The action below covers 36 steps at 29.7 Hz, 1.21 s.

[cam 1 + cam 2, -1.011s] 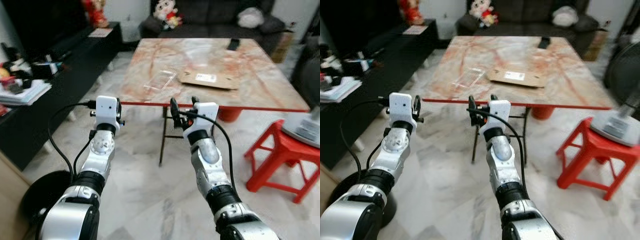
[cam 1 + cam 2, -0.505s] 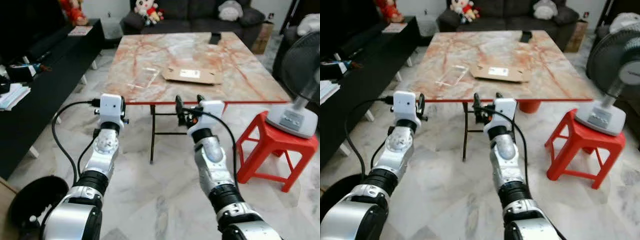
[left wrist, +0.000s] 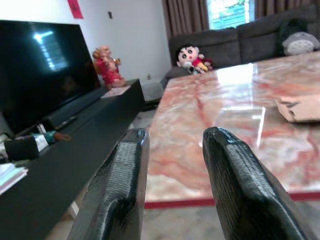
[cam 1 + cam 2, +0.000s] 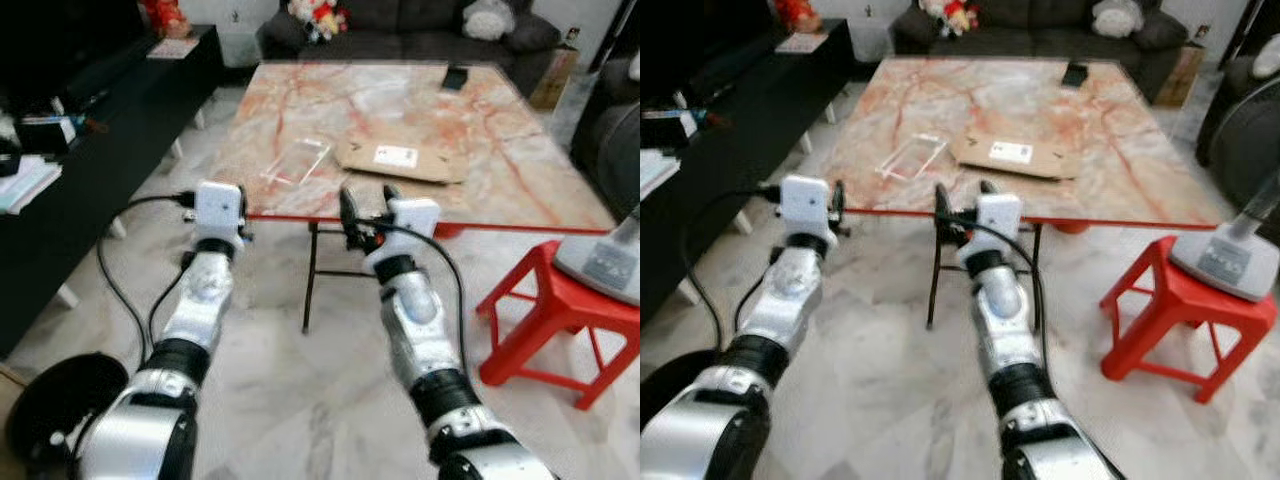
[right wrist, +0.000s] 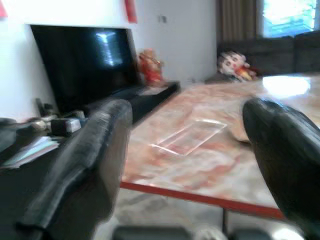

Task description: Picking trash to rubbish bin

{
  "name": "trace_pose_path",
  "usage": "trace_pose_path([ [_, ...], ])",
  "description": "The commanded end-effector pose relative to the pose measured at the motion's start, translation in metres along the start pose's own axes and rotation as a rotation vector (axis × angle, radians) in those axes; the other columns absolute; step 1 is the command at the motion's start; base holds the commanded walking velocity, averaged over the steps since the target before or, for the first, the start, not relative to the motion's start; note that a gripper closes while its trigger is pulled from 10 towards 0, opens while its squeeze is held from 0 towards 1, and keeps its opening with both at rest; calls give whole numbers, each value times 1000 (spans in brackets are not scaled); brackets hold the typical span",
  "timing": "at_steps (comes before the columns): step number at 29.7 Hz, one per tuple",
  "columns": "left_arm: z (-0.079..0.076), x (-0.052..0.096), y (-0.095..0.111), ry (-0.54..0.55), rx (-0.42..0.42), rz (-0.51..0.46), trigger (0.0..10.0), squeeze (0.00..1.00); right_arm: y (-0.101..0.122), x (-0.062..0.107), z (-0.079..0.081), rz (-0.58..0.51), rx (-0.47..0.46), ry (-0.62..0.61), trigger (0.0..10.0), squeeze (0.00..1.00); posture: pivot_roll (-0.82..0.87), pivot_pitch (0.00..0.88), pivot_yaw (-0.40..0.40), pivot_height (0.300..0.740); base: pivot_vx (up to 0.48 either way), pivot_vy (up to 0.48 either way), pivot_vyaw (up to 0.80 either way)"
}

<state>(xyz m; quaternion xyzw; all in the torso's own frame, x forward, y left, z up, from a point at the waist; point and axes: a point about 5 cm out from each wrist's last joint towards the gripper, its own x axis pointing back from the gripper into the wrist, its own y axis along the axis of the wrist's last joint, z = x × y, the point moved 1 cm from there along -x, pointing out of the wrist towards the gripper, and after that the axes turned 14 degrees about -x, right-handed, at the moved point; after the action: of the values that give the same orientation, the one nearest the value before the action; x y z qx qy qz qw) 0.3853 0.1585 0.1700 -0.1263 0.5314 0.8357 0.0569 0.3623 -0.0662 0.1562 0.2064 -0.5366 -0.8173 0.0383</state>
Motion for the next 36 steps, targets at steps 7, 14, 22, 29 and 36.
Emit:
trace_pose_path([
  [7, -11, 1, 7, -40, -4, -27, 10000, 0, 5, -2, -4, -15, -20, -26, 10000, 0, -31, 8, 10, 740, 349, 0, 0],
  [14, -10, 0, 8, -35, -15, -31, 10000, 0, 5, -1, -3, -14, -28, -19, 10000, 0, -31, 2, 9, 740, 344, 0, 0],
  [22, -11, 0, 8, -34, -24, -34, 10000, 0, 6, 0, -2, -25, -3, -15, 10000, 0, -36, 0, 13, 740, 352, 0, 0],
  [29, -11, 0, 8, -42, -34, -35, 10000, 0, 9, 0, -1, -40, 12, -8, 10000, 0, -43, 0, 15, 740, 366, 0, 222],
  [36, -15, 1, 8, -51, -34, -33, 10000, 0, 8, 1, 0, -40, 18, 3, 10000, 0, -45, 0, 17, 740, 385, 0, 575],
])
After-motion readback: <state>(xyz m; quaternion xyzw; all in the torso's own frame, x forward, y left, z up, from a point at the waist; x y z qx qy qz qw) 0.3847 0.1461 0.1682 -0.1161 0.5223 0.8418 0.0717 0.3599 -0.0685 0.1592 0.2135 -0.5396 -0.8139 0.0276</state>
